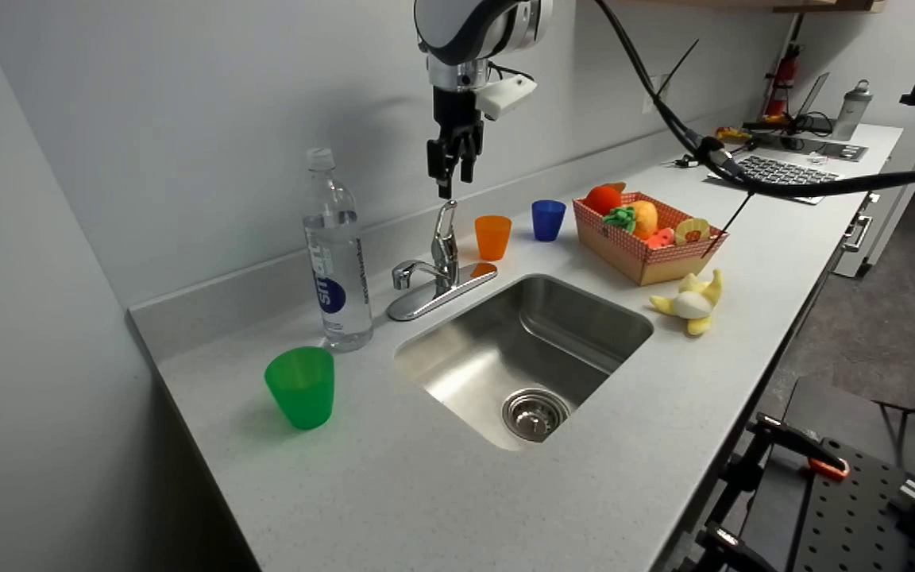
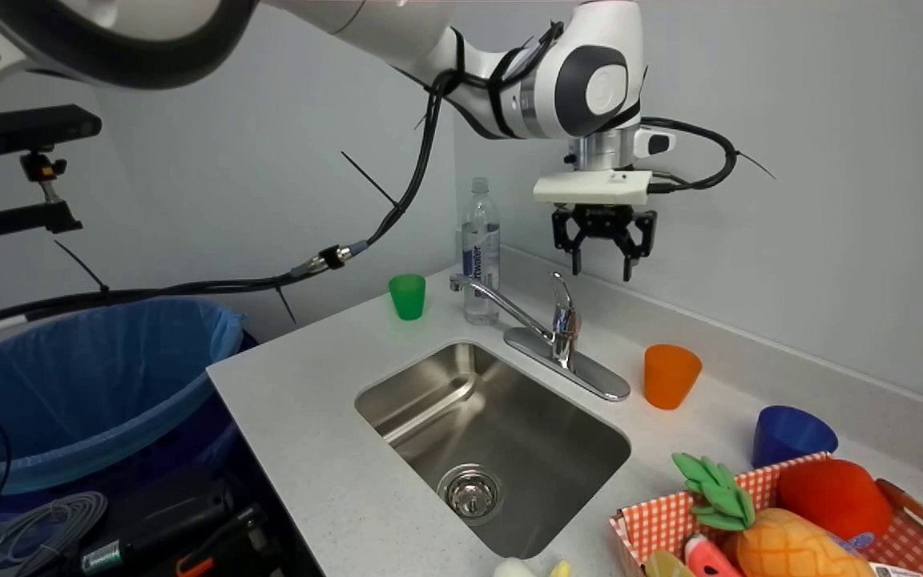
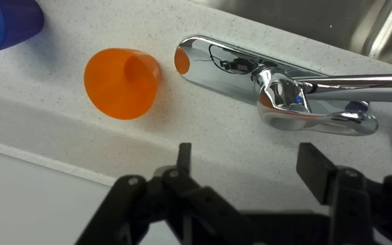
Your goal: Pull down the faucet handle
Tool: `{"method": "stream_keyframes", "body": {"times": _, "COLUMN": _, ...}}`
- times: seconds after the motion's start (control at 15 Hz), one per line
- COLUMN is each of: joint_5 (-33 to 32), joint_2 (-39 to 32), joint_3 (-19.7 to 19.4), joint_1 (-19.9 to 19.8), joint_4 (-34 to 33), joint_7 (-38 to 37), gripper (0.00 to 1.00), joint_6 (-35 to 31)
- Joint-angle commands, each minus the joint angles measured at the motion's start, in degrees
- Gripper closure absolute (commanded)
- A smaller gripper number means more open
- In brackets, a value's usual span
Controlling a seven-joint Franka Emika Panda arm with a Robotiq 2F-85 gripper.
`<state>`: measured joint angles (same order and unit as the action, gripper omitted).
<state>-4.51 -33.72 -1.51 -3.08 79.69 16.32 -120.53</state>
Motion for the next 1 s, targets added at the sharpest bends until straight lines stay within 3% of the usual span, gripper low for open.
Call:
{"method": "stream_keyframes", "body": {"times": 0.0, "joint_5": -0.88, "joint_2": -2.70, "joint_3": 0.49, "joint_1": 0.06, "joint_4": -4.66, "joint_7": -0.32, "gripper": 0.51, "joint_6": 2.24}}
{"method": "stream_keyframes", "body": {"times": 0.27, "joint_5": 0.95, "joint_2": -2.86, "joint_3": 1.77, "joint_1": -0.63, "joint_4": -5.01, "joint_7": 0.89, "gripper": 0.80, "joint_6": 2.69}}
{"method": "stream_keyframes", "body": {"times": 0.47, "joint_5": 1.63, "joint_2": -2.63, "joint_3": 1.77, "joint_1": -0.04, "joint_4": -4.17, "joint_7": -2.23, "gripper": 1.00, "joint_6": 2.34}}
{"method": "stream_keyframes", "body": {"times": 0.93, "joint_5": 1.36, "joint_2": -2.62, "joint_3": 0.65, "joint_1": 1.83, "joint_4": -3.13, "joint_7": -14.45, "gripper": 1.00, "joint_6": 3.93}}
